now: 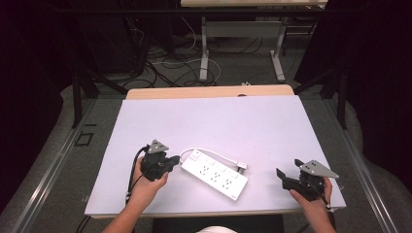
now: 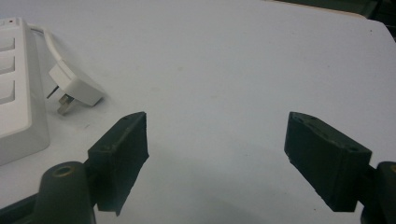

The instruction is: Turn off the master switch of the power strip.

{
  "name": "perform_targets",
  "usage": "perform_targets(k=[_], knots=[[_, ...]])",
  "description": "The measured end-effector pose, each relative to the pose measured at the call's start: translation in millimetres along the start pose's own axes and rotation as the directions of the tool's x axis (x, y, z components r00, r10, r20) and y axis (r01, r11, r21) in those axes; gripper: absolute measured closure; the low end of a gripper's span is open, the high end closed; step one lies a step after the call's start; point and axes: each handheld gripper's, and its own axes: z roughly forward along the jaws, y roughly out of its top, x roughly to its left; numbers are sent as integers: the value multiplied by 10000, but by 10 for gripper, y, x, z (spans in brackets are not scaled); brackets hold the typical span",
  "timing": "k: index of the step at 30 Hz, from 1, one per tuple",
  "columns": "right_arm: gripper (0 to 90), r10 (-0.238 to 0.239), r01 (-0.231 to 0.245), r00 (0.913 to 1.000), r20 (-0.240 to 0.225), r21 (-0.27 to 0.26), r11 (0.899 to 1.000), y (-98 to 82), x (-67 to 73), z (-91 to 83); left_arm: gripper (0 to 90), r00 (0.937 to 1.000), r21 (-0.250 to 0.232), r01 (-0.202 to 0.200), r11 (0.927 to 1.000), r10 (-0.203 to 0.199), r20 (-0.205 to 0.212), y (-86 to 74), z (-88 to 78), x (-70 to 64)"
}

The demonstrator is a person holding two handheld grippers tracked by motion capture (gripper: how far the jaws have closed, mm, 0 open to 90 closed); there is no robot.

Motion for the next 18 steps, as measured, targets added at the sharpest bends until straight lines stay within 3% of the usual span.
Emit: perform_targets(k=[9,18], knots=[[208,-26,26,10000,1,143,9999,8,3,-16,900,9998,86,-123,9999,121,183,111,141,-62],[208,-14,14,10000,4,-18,10000,4,-1,-4,900,9997,167,-3,9999,-1,246,203,268,-107]])
